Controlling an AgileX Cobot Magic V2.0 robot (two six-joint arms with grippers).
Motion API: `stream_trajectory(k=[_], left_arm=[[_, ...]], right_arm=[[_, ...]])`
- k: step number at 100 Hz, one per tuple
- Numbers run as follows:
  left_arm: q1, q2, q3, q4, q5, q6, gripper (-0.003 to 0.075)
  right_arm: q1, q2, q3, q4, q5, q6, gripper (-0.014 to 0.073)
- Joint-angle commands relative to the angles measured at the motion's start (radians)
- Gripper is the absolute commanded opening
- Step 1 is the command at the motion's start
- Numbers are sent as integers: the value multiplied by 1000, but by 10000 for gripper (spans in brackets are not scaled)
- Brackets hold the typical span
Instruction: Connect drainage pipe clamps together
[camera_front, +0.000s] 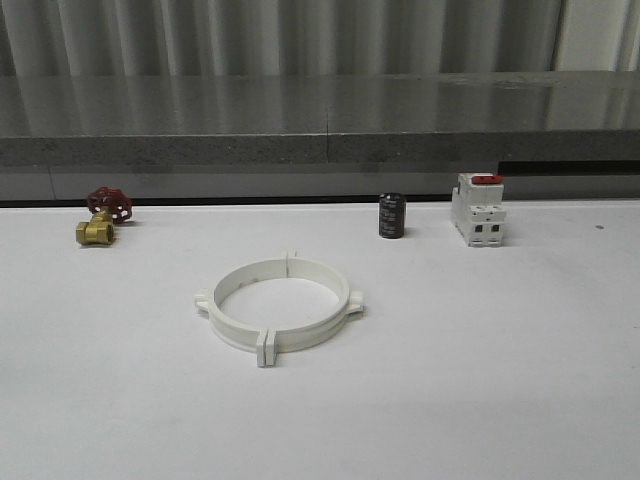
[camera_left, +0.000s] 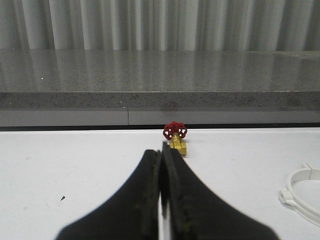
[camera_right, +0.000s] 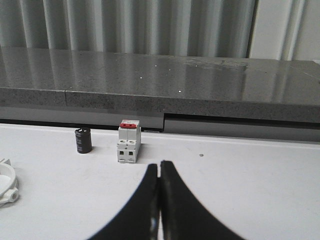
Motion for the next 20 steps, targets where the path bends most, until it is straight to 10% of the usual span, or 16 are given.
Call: stream_trajectory(k=[1, 20], left_arm=[[-4, -26, 45, -2, -85, -8, -21], [-4, -26, 45, -2, -85, -8, -21]], right_arm=[[-7, -19, -15, 1, -81, -6, -66], [-7, -19, -15, 1, -81, -6, -66]])
